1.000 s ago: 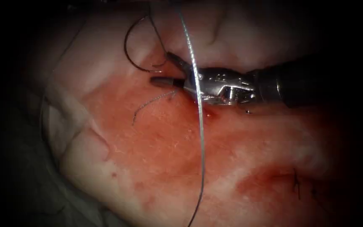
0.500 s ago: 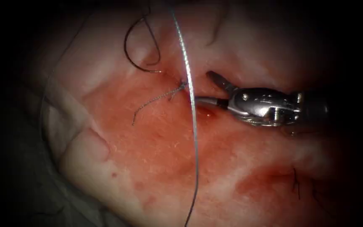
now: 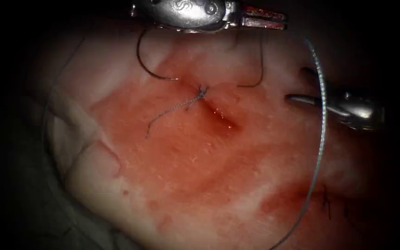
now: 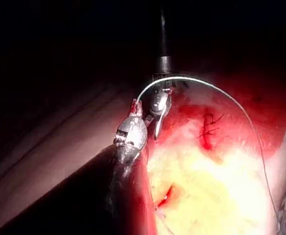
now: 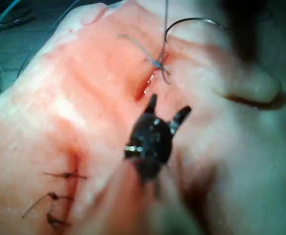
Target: Wound Closure
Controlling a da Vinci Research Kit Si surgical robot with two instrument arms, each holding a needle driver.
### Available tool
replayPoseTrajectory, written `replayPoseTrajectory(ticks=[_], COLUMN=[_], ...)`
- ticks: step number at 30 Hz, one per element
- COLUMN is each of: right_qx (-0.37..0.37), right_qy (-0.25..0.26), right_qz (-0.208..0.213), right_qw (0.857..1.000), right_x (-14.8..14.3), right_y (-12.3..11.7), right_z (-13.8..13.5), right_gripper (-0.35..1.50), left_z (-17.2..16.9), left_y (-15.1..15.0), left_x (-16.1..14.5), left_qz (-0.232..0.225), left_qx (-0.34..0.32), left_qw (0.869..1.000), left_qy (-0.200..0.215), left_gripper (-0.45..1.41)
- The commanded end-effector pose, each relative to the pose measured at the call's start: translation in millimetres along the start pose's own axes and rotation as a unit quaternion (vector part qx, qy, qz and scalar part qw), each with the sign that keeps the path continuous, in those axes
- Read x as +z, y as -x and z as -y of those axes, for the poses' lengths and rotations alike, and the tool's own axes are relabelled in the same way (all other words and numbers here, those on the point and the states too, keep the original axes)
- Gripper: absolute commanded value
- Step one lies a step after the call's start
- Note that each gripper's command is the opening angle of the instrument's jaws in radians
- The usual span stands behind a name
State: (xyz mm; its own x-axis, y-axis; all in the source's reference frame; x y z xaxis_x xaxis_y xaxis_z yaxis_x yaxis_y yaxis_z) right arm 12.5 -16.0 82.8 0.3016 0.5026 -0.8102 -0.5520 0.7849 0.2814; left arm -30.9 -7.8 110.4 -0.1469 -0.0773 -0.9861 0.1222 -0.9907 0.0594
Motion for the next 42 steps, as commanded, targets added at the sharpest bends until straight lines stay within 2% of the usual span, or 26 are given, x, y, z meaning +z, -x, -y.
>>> replayPoseTrajectory(ticks=[1, 2, 6, 7, 13, 19, 22, 26, 32, 35, 37, 42], right_qx=[0.004, 0.004, 0.006, 0.007, 0.001, 0.0, 0.002, 0.002, 0.002, -0.001, -0.004, -0.005], right_qy=[0.01, 0.01, 0.014, 0.013, 0.008, 0.0, -0.001, -0.002, -0.006, -0.012, -0.015, -0.018], right_qz=[0.006, 0.006, 0.008, 0.008, 0.007, 0.005, 0.006, 0.005, 0.004, 0.0, -0.001, -0.002], right_qw=[1.0, 1.0, 1.0, 1.0, 1.0, 1.0, 1.0, 1.0, 1.0, 1.0, 1.0, 1.0], right_x=[-0.6, -0.6, -1.5, -1.5, -0.9, -0.3, -0.2, -0.1, 0.3, 0.5, 0.5, 0.5], right_y=[0.6, 0.6, 0.2, 0.1, -0.4, -1.0, -1.3, -1.3, -1.4, -1.4, -1.4, -1.4], right_z=[-0.9, -0.9, -1.9, -1.9, -1.5, -1.1, -1.2, -1.0, -0.5, -0.1, 0.1, 0.3], right_gripper=[1.48, 1.48, 1.48, 1.48, 1.48, 1.48, 1.48, 1.48, 1.48, 1.48, 1.48, 1.48], left_z=[0.6, 0.6, 1.0, 1.0, -0.2, -3.3, -5.8, -10.3, -16.6, -18.7, -19.8, -23.3], left_y=[1.0, 1.0, 2.4, 2.8, 3.2, 2.7, 2.8, 3.8, 7.0, 8.6, 9.3, 10.4], left_x=[1.6, 1.6, 2.7, 2.7, -0.9, -5.7, -8.1, -11.0, -12.6, -13.0, -13.4, -15.3], left_qz=[0.0, 0.0, 0.004, 0.012, 0.021, 0.022, 0.036, 0.072, 0.103, 0.109, 0.12, 0.141], left_qx=[-0.016, -0.016, -0.114, -0.141, -0.19, -0.195, -0.199, -0.209, -0.226, -0.235, -0.235, -0.261], left_qw=[1.0, 1.0, 0.993, 0.99, 0.981, 0.981, 0.979, 0.975, 0.969, 0.966, 0.964, 0.953], left_qy=[-0.004, -0.004, -0.011, -0.019, -0.023, -0.008, -0.013, 0.002, 0.009, 0.019, 0.025, 0.057], left_gripper=[-0.28, -0.28, 1.03, 1.21, 1.25, 1.21, 1.21, 1.18, 1.1, 1.08, 0.98, 0.91])
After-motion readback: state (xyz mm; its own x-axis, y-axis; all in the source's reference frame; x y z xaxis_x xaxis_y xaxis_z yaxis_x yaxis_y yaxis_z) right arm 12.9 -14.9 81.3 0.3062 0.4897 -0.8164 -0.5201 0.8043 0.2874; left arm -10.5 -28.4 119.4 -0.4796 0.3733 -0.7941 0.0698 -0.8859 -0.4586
